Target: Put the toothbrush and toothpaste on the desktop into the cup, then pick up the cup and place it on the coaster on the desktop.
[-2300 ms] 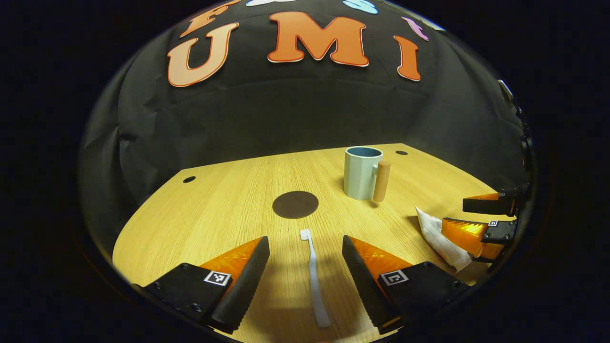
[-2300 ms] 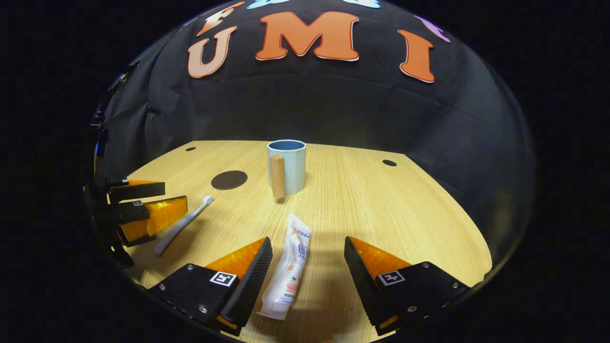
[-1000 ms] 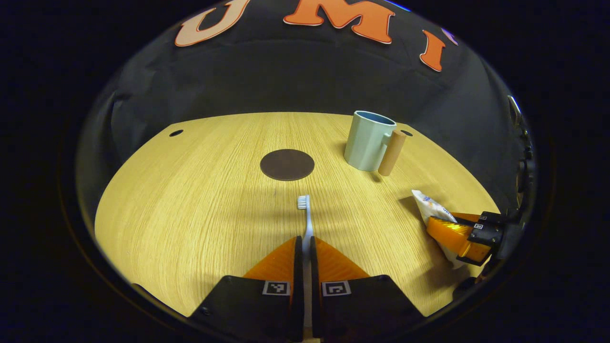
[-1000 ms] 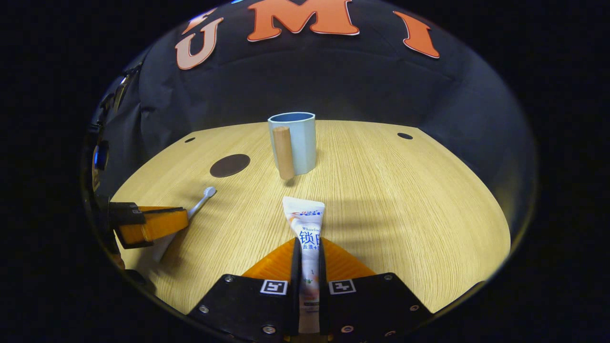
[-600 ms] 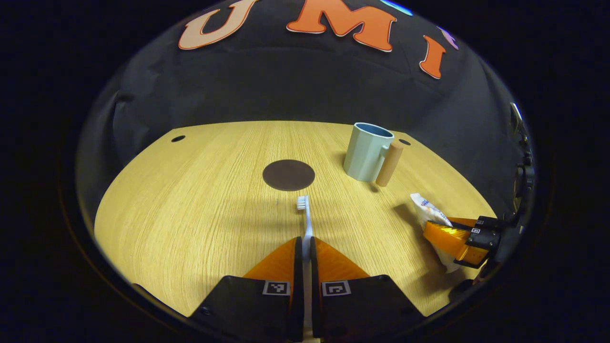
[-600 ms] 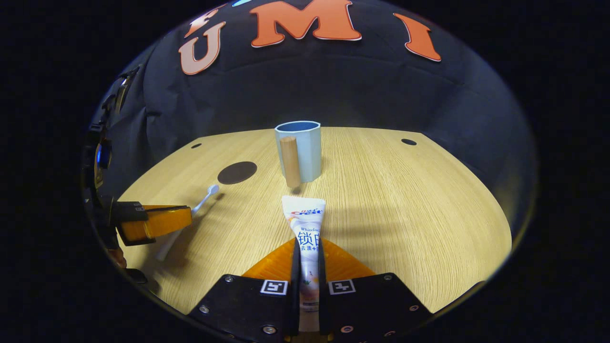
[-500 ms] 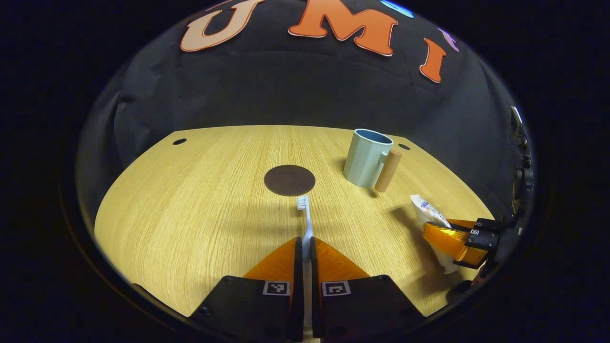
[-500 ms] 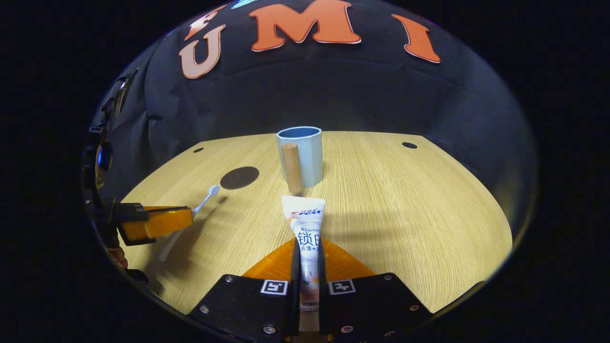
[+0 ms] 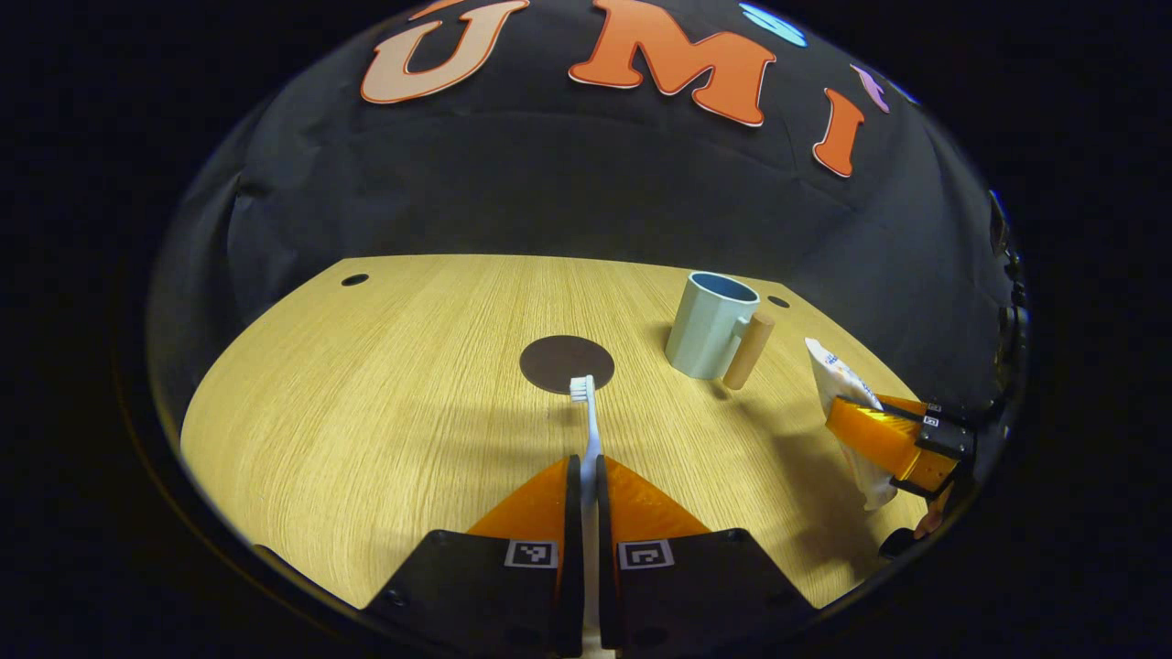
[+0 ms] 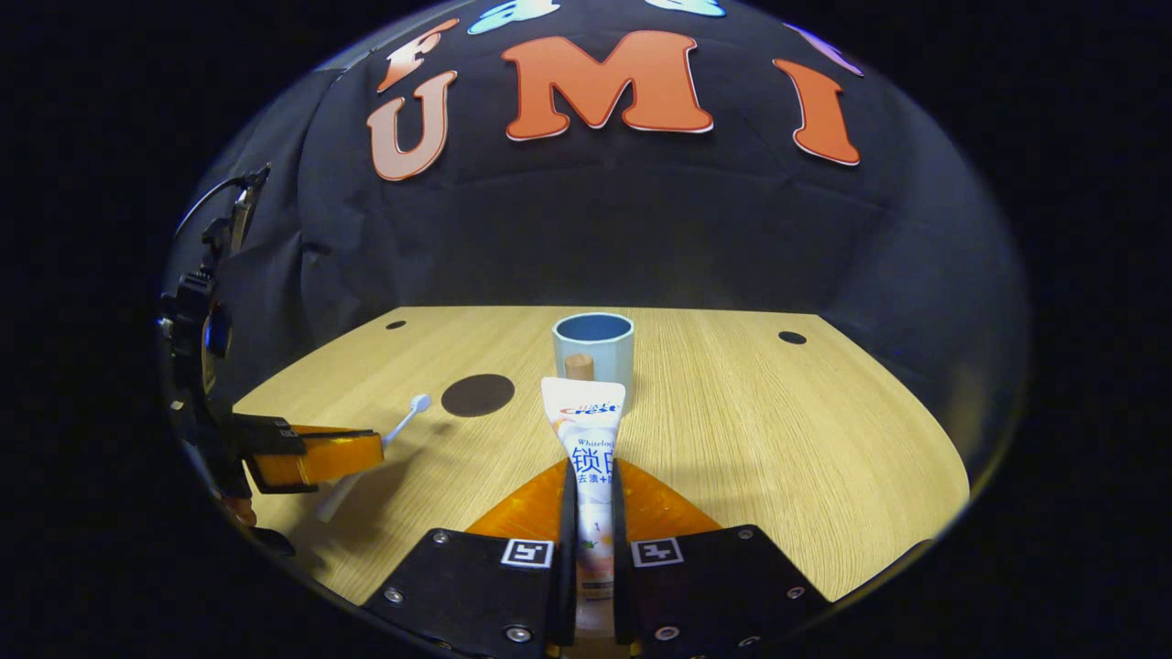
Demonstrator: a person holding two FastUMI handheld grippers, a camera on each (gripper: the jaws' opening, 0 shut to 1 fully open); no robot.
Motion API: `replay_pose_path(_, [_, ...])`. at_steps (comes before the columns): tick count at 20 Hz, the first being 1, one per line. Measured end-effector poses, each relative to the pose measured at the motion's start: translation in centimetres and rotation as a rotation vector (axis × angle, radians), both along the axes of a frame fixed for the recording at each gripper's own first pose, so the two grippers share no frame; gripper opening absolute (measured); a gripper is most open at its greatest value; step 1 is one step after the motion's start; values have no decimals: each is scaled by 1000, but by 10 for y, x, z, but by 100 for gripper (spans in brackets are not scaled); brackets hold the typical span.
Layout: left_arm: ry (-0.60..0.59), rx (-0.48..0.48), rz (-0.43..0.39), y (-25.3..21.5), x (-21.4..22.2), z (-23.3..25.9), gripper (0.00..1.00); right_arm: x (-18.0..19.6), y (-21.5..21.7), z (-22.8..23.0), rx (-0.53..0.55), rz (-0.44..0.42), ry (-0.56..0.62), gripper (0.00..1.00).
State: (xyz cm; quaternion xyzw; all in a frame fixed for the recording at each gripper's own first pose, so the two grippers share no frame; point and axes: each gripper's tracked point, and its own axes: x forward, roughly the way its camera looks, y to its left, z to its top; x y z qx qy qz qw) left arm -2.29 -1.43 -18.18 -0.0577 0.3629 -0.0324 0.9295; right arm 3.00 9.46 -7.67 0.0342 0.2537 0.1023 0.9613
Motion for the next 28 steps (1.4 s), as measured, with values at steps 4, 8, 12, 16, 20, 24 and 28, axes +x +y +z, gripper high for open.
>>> replay_pose_path(4, [-20, 2, 4, 3, 6, 11, 10, 15, 4, 27, 10, 5, -60, 17])
replay_pose_path(8, [-47, 1, 9, 6, 14, 21, 10, 30, 3, 51, 18, 3, -133, 17])
replay_pose_path(12, [-71, -3, 2, 7, 20, 29, 10, 51, 6, 75, 45, 7, -202, 17])
replay_pose_path(16, [-81, -7, -7, 8, 22, 31, 12, 70, 8, 89, 58, 6, -275, 17])
replay_pose_path(20, [-95, -2, -17, 9, 23, 32, 10, 95, 6, 96, 75, -8, -317, 17])
replay_pose_path(24, [-115, 8, -19, 12, 29, 32, 10, 115, 6, 103, 101, -7, -357, 17])
replay_pose_path(28, [-115, 2, -27, 10, 36, 30, 10, 135, 10, 110, 105, 16, -420, 17])
